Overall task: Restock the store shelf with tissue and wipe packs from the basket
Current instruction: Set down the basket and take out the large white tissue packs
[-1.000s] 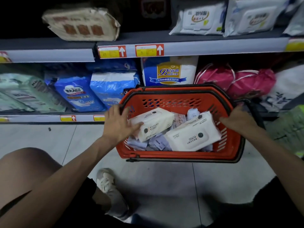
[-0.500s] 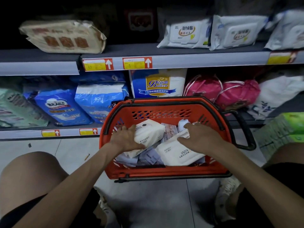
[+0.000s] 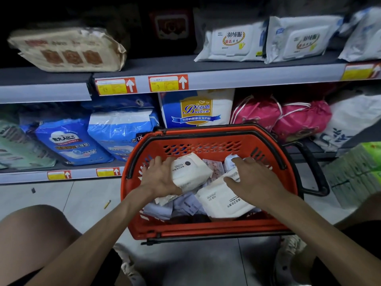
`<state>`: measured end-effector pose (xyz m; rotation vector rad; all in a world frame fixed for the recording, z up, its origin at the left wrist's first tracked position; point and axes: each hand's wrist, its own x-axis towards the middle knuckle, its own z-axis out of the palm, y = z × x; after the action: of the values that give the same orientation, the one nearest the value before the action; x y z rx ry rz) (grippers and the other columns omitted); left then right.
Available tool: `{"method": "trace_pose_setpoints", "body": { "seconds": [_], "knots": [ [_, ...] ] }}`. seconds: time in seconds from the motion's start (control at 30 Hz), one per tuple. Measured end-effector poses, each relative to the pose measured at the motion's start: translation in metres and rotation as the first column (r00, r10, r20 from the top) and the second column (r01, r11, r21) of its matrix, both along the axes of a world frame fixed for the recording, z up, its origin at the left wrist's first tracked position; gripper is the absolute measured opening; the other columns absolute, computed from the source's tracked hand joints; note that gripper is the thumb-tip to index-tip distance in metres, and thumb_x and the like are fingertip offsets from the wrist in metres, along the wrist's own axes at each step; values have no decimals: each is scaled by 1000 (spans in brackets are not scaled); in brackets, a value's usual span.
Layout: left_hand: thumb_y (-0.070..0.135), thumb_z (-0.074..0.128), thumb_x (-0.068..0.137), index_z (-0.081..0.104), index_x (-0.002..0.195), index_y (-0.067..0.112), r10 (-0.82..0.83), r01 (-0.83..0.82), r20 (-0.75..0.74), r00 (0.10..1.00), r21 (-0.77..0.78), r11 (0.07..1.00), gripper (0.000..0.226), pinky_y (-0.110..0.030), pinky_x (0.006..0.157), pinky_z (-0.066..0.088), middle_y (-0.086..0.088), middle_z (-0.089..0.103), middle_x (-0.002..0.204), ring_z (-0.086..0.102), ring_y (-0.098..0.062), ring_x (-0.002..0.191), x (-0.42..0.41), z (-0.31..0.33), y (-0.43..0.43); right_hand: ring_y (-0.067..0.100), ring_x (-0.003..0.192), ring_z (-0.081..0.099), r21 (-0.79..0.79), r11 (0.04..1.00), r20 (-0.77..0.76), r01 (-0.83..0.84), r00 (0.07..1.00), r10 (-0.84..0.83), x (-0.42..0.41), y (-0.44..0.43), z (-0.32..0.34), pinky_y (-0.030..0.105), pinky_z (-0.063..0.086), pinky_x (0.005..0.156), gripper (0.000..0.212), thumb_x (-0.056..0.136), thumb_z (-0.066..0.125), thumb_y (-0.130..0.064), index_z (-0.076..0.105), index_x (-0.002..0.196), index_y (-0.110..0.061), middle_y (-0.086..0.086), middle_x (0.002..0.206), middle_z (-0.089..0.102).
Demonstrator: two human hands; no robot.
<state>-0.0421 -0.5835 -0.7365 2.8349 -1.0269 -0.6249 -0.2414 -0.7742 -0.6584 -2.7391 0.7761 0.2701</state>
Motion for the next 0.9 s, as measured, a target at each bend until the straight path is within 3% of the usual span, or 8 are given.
{"method": "trace_pose_setpoints", "body": {
  "seconds": [0.17,0.27,0.33,0.5,0.6,0.67,0.8,0.9],
  "knots": [
    [77,67,54,31,157,28,-210,239,272,939,-78,968,121,-50,101,33,-6,43,133,44,-29,125,-3,16,2,27,121,55,51,996,8,-79,997,78,2,-1,-4,38,46,92,56,98,53,-55,45,144,-24,3,127,60],
    [78,61,64,36,157,19,-296,411,452,841,-179,894,113,-50,100,35,-11,50,130,49,-32,121,-1,23,8,22,100,63,266,964,124,-11,992,-23,8,-4,-4,36,49,80,45,93,55,-63,51,122,-29,-4,108,65],
    [70,66,70,38,158,13,-297,489,542,786,-251,835,108,-52,102,36,-14,52,132,50,-33,123,-2,28,10,18,105,62,430,899,133,78,980,-149,14,-6,1,36,51,84,59,90,61,-65,47,134,-29,-4,121,62],
    [59,71,80,35,157,12,-268,624,687,675,-339,704,97,-54,106,33,-21,55,134,51,-37,126,-11,43,13,9,108,67,828,543,103,139,915,-391,26,-1,7,40,58,95,79,73,90,-46,48,138,-34,-15,125,67],
    [60,64,88,36,155,16,-296,728,761,577,-315,609,85,-55,105,36,-18,51,136,50,-35,126,-15,51,16,17,109,73,975,221,89,15,886,-455,29,-5,10,39,62,88,64,80,87,-15,58,136,-27,-2,119,76],
    [65,58,92,35,155,19,-296,755,782,548,-310,578,82,-56,107,35,-13,47,139,48,-33,130,-17,53,18,22,111,73,987,157,95,-37,919,-382,27,-5,14,34,61,84,50,85,79,-4,65,131,-19,6,119,76],
    [67,73,81,19,157,25,-164,617,696,700,-473,629,102,-62,114,32,-19,33,150,35,-36,145,-14,51,21,25,115,71,983,149,170,-111,867,-469,23,2,8,36,60,90,56,81,80,2,65,132,-14,9,122,75],
    [66,83,66,7,159,28,77,308,484,872,-662,683,126,-56,118,28,-25,18,161,24,-40,150,-14,59,22,24,115,71,969,149,247,-198,801,-545,22,11,12,35,61,88,62,78,80,4,64,134,-17,6,123,75]
  ]
}}
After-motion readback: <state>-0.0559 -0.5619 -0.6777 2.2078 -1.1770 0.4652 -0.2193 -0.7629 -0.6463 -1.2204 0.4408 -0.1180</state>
